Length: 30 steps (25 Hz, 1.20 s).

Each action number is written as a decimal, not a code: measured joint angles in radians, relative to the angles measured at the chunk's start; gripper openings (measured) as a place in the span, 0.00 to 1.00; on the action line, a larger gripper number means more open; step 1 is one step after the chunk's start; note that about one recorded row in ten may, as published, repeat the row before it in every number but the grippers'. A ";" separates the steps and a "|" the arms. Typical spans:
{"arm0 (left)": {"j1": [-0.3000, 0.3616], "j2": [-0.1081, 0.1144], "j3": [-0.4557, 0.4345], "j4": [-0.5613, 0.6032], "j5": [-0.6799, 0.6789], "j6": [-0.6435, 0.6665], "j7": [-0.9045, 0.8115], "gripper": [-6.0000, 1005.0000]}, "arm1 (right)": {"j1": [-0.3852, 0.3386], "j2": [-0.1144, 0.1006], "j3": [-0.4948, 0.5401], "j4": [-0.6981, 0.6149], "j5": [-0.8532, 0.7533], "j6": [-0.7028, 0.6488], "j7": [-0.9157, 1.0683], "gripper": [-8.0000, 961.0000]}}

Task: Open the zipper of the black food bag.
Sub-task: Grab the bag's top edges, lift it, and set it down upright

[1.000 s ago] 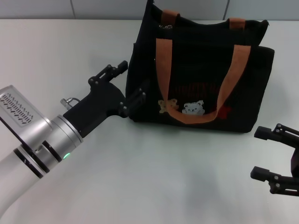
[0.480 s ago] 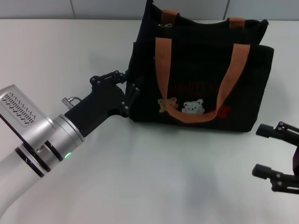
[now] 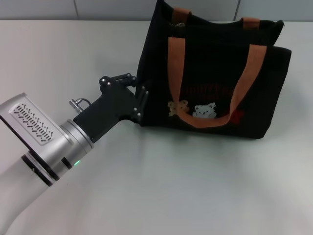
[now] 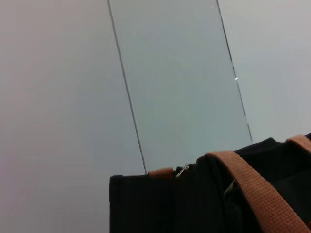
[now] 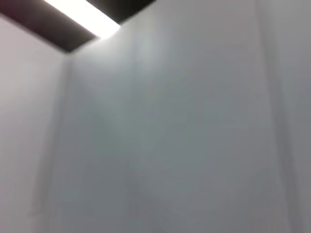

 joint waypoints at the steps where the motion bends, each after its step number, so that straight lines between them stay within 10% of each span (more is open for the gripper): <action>1: -0.001 0.000 -0.003 -0.003 0.001 0.004 0.014 0.09 | 0.014 0.001 0.003 0.017 0.027 0.032 -0.009 0.87; 15: -0.021 0.000 -0.039 0.020 0.002 0.192 0.314 0.09 | 0.163 0.004 -0.057 0.102 0.042 0.348 -0.010 0.87; 24: -0.058 0.002 -0.043 0.047 0.069 0.328 0.463 0.09 | 0.216 0.006 -0.468 0.117 0.044 0.558 0.055 0.87; 30: -0.059 0.000 -0.045 0.041 0.129 0.356 0.571 0.09 | 0.308 0.008 -0.561 0.191 0.045 0.649 0.055 0.87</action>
